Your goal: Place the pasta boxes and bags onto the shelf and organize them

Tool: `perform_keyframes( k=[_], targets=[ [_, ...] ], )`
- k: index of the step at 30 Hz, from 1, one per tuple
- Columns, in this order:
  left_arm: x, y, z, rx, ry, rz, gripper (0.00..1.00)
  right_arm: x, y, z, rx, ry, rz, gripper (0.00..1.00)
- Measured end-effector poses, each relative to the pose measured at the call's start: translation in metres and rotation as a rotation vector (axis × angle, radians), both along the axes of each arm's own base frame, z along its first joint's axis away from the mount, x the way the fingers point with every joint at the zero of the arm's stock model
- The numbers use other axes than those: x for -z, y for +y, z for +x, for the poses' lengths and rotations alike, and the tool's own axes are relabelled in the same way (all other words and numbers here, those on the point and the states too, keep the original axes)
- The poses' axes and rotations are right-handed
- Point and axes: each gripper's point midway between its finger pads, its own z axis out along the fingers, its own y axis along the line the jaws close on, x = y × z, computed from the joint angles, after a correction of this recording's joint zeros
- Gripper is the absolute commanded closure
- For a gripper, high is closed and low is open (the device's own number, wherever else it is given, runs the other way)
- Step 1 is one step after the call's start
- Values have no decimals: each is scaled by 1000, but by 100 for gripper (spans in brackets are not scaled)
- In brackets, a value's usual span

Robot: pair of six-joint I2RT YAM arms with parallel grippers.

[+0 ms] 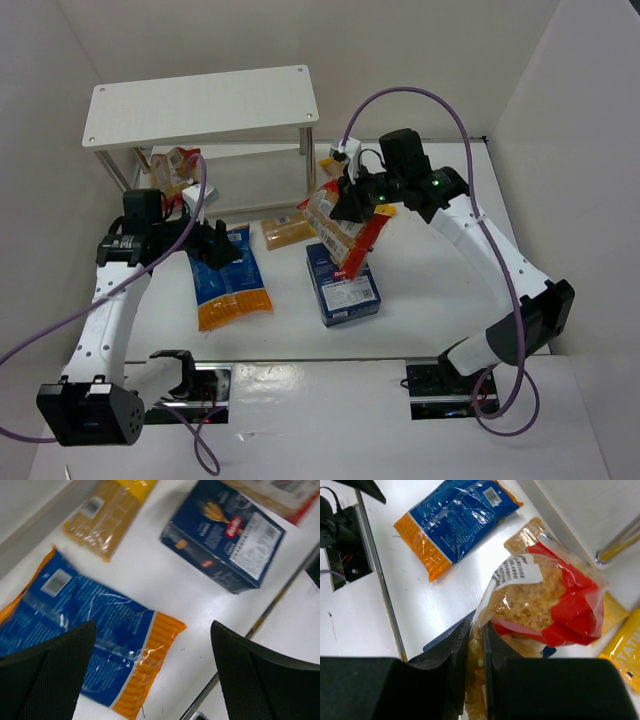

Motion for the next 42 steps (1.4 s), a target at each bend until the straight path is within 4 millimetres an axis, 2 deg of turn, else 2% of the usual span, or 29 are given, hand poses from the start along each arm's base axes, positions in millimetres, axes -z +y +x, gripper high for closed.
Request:
perform_keyframes(
  k=[5, 7, 13, 20, 23, 27, 31, 34, 39, 42],
  targets=[
    [-9, -34, -10, 183, 18, -121, 0, -1, 19, -14, -61, -25, -5, 100],
    [-6, -41, -8, 230, 46, -159, 0, 0, 24, -19, -79, -22, -3, 100],
    [6, -52, -2, 323, 114, -248, 0, 3, 31, -23, -108, 4, 5, 100],
    [3, -65, -10, 424, 64, -344, 0, -14, 48, -12, -144, -15, 37, 100],
    [-4, -71, -14, 484, 25, -382, 0, -14, 59, -13, -187, 0, 56, 100],
    [-4, -76, -16, 554, -10, -430, 0, -3, 77, -21, -259, 51, 61, 100],
    [14, -78, -14, 578, 29, -473, 0, 4, 85, -28, -290, 85, 54, 100],
    [26, -77, -14, 569, 72, -488, 0, -3, 87, -27, -289, 77, 59, 100],
    [35, -72, -8, 533, 105, -500, 0, -23, 90, -20, -266, 31, 85, 100],
    [38, -70, -6, 522, 118, -508, 0, -25, 90, -17, -241, 35, 87, 100]
  ],
)
